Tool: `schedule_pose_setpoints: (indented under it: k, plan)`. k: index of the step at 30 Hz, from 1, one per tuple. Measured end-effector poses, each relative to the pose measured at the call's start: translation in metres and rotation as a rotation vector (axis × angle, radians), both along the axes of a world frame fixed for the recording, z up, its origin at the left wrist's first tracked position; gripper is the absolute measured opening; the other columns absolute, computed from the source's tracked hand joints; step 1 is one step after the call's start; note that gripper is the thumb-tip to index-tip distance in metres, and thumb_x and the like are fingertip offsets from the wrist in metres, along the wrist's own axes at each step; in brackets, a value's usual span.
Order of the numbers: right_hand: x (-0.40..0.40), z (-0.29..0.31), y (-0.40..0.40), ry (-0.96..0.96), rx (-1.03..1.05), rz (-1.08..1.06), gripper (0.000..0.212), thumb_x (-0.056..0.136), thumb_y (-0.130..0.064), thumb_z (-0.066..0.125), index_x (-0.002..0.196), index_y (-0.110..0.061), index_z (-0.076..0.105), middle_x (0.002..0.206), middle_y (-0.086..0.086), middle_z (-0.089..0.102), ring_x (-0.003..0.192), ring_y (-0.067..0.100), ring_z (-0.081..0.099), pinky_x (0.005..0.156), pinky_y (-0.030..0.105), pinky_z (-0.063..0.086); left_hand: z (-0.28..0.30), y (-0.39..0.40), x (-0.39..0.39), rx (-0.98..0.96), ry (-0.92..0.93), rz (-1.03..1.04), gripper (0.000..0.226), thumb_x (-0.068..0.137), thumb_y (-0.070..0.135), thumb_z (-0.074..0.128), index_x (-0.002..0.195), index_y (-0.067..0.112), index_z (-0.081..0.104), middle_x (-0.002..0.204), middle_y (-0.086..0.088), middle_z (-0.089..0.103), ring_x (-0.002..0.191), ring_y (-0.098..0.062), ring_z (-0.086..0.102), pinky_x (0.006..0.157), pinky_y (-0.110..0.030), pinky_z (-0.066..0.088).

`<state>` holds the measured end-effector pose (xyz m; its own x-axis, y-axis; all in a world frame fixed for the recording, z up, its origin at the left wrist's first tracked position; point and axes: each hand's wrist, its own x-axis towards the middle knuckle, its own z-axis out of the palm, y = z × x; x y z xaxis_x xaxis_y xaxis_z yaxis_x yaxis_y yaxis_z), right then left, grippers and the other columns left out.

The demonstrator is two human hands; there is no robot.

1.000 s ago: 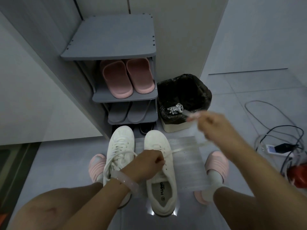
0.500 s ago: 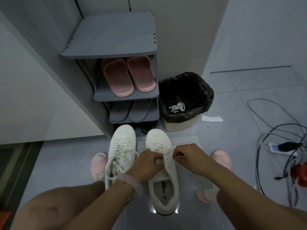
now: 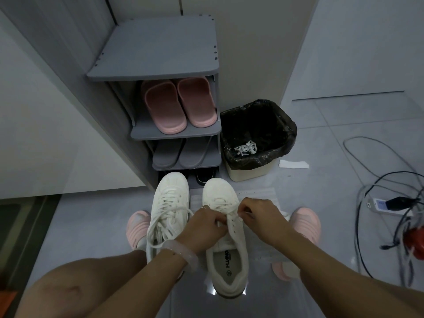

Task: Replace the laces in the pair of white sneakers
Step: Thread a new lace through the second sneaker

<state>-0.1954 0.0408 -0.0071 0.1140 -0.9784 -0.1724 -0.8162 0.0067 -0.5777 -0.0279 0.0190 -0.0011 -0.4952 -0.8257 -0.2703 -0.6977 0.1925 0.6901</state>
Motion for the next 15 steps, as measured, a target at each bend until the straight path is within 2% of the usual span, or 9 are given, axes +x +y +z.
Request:
schedule_pose_setpoints:
  k: [5,8,13,15]
  plan:
    - [0.0033,0.0001,0.0005,0.012,-0.013,0.008,0.015,0.091,-0.017,0.053,0.098,-0.009,0.063,0.100,0.005,0.067,0.088,0.016,0.058,0.072,0.020,0.040,-0.0013,0.0005,-0.0006,0.001,-0.023,-0.002,0.025,0.085,0.018,0.060,0.108,0.022,0.070,0.086,-0.002,0.057,0.073,-0.001,0.039,0.064,-0.008,0.027]
    - [0.0019,0.0007,-0.0003,0.025,0.001,0.021,0.014,0.092,-0.017,0.052,0.099,-0.010,0.062,0.101,0.005,0.066,0.090,0.016,0.058,0.072,0.020,0.040,-0.0027,0.0001,-0.0004,0.011,-0.042,0.009,0.025,0.086,0.020,0.059,0.108,0.025,0.069,0.084,0.001,0.050,0.078,-0.005,0.040,0.065,-0.012,0.027]
    - [0.0028,0.0021,0.0016,0.078,0.021,0.065,0.013,0.093,-0.015,0.047,0.095,-0.009,0.058,0.098,0.006,0.063,0.087,0.018,0.056,0.071,0.025,0.038,-0.0033,-0.0003,0.0000,0.021,-0.045,0.015,0.025,0.086,0.021,0.060,0.109,0.024,0.069,0.076,0.007,0.042,0.077,-0.004,0.038,0.065,-0.013,0.027]
    - [0.0046,0.0016,0.0022,0.092,0.009,0.058,0.015,0.093,-0.016,0.045,0.095,-0.008,0.058,0.097,0.007,0.062,0.086,0.018,0.056,0.069,0.025,0.038,-0.0034,0.0000,0.0001,0.020,-0.040,0.013,0.024,0.086,0.021,0.060,0.108,0.024,0.069,0.080,0.005,0.046,0.078,-0.004,0.039,0.065,-0.012,0.027]
